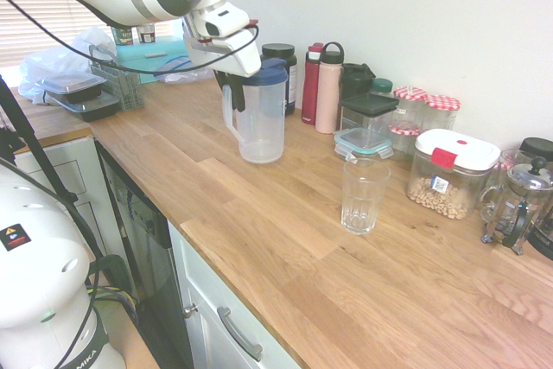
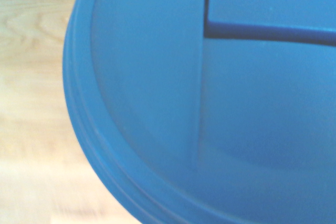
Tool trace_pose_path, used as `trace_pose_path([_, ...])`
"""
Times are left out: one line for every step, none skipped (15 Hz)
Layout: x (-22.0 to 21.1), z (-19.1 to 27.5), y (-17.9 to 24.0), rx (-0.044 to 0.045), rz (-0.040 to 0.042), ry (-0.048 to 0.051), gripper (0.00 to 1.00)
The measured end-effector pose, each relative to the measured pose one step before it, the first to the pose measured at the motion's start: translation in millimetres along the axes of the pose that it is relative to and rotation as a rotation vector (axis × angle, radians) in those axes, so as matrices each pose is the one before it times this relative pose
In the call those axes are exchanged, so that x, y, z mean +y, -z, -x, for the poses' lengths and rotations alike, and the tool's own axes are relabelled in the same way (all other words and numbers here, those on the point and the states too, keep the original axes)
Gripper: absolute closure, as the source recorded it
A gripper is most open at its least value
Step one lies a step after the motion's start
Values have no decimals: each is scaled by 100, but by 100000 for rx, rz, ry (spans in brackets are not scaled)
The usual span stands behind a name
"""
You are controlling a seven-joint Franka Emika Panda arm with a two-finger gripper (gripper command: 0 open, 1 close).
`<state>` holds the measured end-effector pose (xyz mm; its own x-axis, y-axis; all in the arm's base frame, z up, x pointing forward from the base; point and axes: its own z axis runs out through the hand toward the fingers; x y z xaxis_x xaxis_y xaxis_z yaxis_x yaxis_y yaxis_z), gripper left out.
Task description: Pour me some water
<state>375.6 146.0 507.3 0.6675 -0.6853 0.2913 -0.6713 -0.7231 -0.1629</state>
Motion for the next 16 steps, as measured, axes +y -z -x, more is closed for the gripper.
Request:
trace_pose_path([1798, 127, 1200, -1089, 2190, 2354, 100])
trace_pose_path([2195, -236, 1118, -1126, 2268, 2033, 100])
trace_pose_path([2431, -546, 863, -920, 1302, 1288, 100])
trace_pose_path([2551, -644, 510, -942, 354, 986, 100])
trace_pose_path([2682, -652, 318, -1483, -200, 716, 100])
trace_pose_path([2655, -446, 351, -2075, -583, 1332, 100])
trace_pose_path([2639, -312, 428, -1349, -246, 1373, 100])
trace_pose_path([2538, -236, 438, -588, -182, 790, 100])
trace_pose_path([2295, -265, 534, 194, -310, 258, 100])
trace_pose_path([2417, -581, 401, -221, -926, 304, 100])
trace_pose_path([2500, -857, 42, -134, 13, 1541, 100])
trace_pose_path([2527, -1052, -375, -496, 1313, 2076, 100])
trace_pose_path([2290, -1206, -563, -407, 1704, 1882, 100])
trace_pose_path([1896, -1423, -536, 371, 1210, 2232, 100])
trace_pose_path([1585, -1543, -483, 1059, 951, 3385, 100])
trace_pose_path([1381, -1609, -700, 544, 18, 3694, 100])
